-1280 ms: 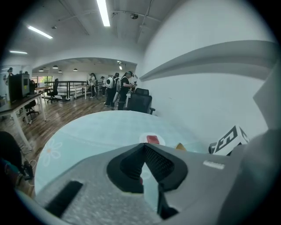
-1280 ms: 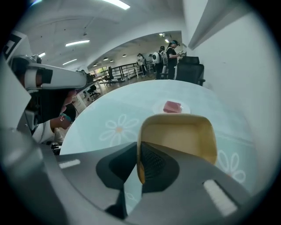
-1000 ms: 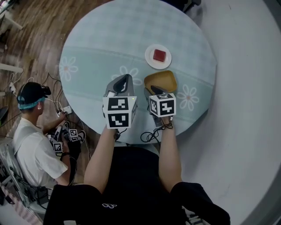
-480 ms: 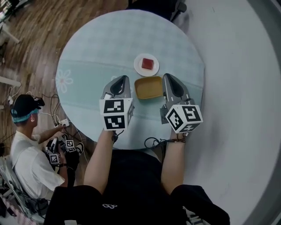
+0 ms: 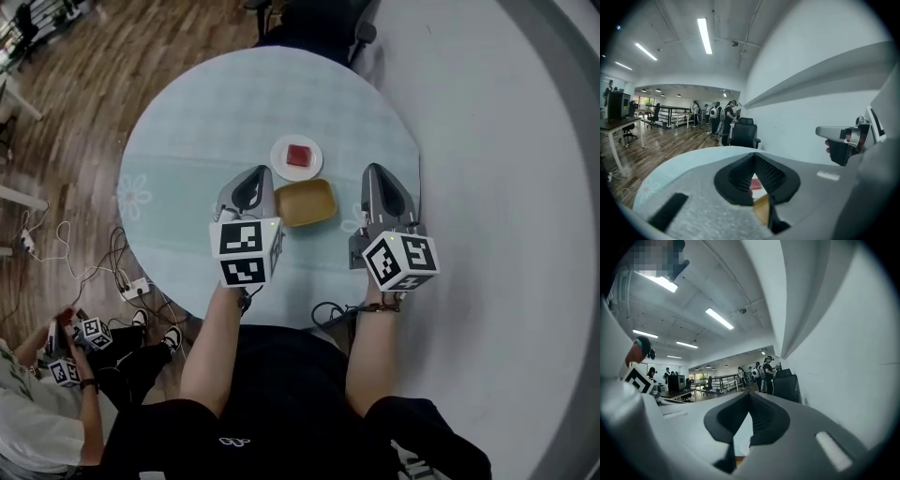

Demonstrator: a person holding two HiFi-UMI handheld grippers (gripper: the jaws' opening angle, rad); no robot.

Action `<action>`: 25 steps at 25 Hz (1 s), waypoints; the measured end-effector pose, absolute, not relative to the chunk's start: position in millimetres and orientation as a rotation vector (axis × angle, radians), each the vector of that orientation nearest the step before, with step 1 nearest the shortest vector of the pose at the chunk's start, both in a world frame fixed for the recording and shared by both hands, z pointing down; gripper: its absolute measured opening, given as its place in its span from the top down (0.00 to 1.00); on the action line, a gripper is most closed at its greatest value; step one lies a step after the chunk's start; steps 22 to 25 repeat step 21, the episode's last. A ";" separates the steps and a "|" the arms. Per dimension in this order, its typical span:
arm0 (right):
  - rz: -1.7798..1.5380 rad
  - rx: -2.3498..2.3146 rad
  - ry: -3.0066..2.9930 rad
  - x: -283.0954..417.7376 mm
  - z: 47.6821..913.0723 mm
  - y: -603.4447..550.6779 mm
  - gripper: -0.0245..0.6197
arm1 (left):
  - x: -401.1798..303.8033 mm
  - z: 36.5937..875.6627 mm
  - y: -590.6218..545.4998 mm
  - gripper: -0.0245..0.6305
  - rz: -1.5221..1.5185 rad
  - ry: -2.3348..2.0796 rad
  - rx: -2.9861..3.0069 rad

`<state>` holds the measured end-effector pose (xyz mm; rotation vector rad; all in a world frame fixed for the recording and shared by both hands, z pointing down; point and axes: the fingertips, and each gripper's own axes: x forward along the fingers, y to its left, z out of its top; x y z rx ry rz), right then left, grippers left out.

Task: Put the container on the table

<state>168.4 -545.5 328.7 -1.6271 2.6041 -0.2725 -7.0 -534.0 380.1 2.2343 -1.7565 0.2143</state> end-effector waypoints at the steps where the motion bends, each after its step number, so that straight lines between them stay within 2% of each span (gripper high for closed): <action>1: -0.255 -1.625 2.614 166.0 326.6 -545.5 0.95 | -7.9 375.6 -534.7 0.96 0.209 -1.768 2.238; 11: -0.174 -1.397 2.749 133.6 315.6 -538.8 0.95 | -5.0 368.6 -528.0 0.96 0.200 -1.787 2.239; 25: -0.137 -1.389 2.798 127.1 319.7 -538.3 0.95 | -10.4 366.1 -526.0 0.96 0.196 -1.805 2.232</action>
